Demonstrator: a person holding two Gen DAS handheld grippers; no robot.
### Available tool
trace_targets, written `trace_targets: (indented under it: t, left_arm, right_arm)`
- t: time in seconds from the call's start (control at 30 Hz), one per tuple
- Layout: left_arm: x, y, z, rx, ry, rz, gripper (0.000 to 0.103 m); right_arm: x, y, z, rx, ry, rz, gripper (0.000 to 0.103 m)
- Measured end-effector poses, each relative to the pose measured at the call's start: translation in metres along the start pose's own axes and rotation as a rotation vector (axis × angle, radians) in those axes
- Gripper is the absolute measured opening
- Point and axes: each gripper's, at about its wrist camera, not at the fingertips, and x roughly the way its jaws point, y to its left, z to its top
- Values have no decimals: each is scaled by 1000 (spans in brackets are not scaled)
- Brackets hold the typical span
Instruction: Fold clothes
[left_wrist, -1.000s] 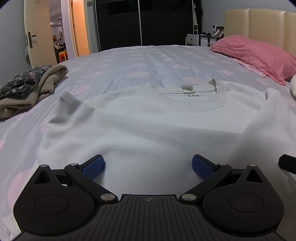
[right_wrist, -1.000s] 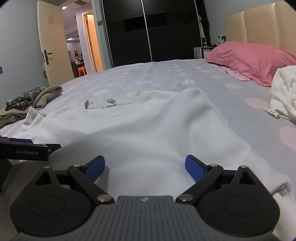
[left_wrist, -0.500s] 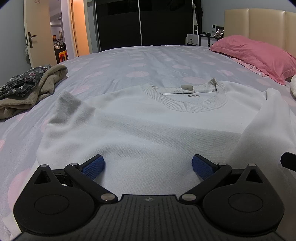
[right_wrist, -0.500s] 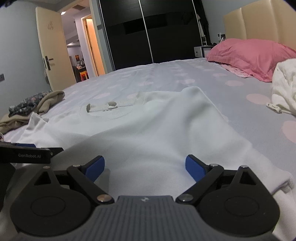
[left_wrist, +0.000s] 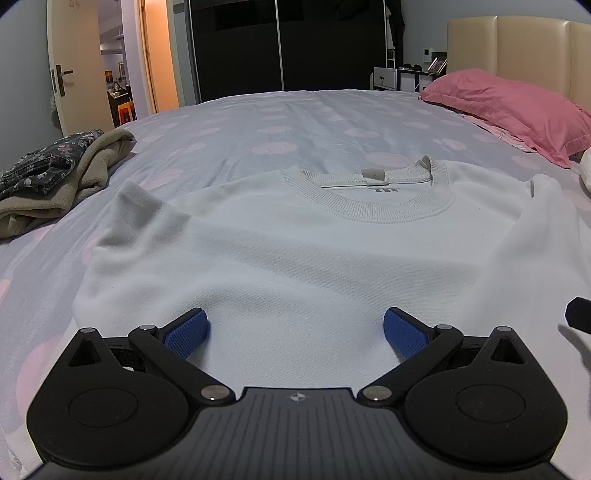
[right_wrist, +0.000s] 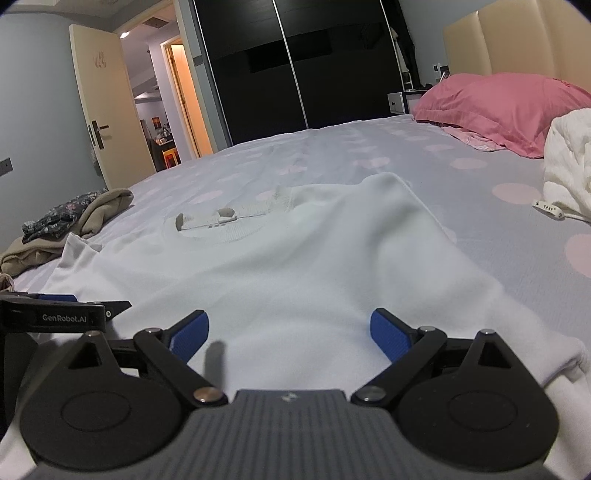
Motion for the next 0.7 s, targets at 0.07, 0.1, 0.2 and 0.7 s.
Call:
trace_targets:
  t: [0.07, 0.1, 0.2, 0.7]
  left_arm:
    - [0, 0, 0, 0, 0, 0, 103]
    - [0, 0, 0, 0, 0, 0, 103]
    - [0, 0, 0, 1, 1, 1, 103]
    - [0, 0, 0, 5, 0, 1, 103]
  right_arm:
    - [-1, -2, 0, 8, -7, 7, 96]
    - [-2, -2, 0, 9, -9, 8, 95]
    - [-7, -1, 1, 13, -14, -3, 95]
    - [-128, 55, 60, -114, -11, -165, 95]
